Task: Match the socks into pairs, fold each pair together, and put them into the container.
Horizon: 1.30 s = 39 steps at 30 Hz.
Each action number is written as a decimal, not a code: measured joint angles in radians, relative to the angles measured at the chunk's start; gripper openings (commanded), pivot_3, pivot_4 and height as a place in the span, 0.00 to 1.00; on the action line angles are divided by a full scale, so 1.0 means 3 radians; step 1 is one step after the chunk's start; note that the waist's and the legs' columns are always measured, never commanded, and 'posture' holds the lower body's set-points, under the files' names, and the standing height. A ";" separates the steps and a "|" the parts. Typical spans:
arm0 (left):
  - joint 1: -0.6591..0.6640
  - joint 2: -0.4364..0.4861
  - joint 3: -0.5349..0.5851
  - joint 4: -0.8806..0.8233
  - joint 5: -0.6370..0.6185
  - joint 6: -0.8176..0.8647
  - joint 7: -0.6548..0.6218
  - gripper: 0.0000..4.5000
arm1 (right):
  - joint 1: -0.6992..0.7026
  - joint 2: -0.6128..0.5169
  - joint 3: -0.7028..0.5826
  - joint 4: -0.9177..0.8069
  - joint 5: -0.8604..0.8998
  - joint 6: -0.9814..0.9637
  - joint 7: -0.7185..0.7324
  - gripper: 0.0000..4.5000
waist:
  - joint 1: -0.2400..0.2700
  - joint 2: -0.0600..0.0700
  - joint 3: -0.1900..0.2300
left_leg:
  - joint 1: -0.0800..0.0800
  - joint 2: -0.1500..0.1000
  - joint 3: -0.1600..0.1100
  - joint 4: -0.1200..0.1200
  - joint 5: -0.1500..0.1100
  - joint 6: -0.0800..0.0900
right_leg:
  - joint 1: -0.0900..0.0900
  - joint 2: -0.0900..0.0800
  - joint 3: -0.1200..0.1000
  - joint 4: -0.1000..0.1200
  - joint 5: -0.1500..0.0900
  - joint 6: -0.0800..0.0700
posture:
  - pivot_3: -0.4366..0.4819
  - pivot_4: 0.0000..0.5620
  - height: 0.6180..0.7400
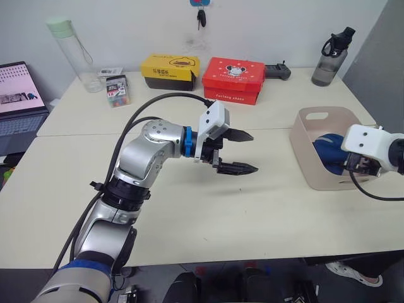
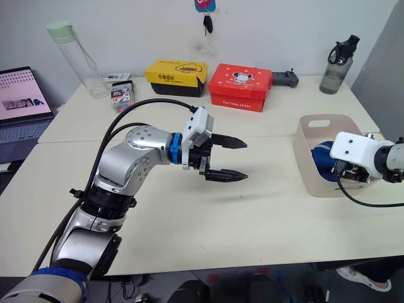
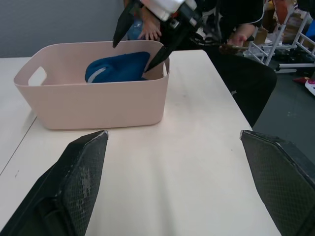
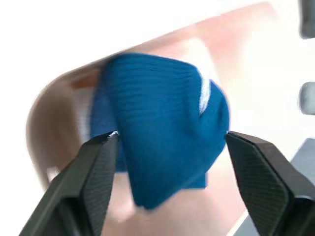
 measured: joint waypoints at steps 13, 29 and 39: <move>0.0009 -0.0025 0.0080 -0.0025 -0.0119 0.0155 0.0112 1.00 | -0.0168 0.0109 -0.0590 -0.0260 0.0756 0.0768 0.0054 0.82 | -0.0011 -0.0001 0.0001 | 0.0002 0.0001 0.0002 0.0002 0.0000 0.0000 | 0.0000 0.0000 0.0002 0.0006 0.0000 0.0000 | 0.48 0.27 1.00; 0.1568 0.1079 0.1191 0.0107 0.0426 -0.0659 0.0826 1.00 | 0.0458 0.2336 -0.0129 -0.1040 0.0800 0.0351 -0.1764 0.96 | 0.0010 -0.0003 -0.0001 | -0.0002 -0.0002 -0.0005 0.0000 0.0000 -0.0001 | -0.0008 -0.0006 -0.0002 0.0005 0.0000 0.0000 | 0.48 0.27 1.00; 0.2784 0.1042 0.1953 -0.0165 0.0329 -0.0951 0.1143 1.00 | 0.1144 0.2335 -0.0090 -0.0716 0.0692 -0.0128 -0.1829 1.00 | 0.0006 -0.0004 -0.0001 | 0.0014 -0.0001 -0.0003 -0.0008 0.0000 -0.0001 | 0.0003 -0.0005 0.0001 0.0006 0.0000 0.0000 | 0.48 0.27 1.00</move>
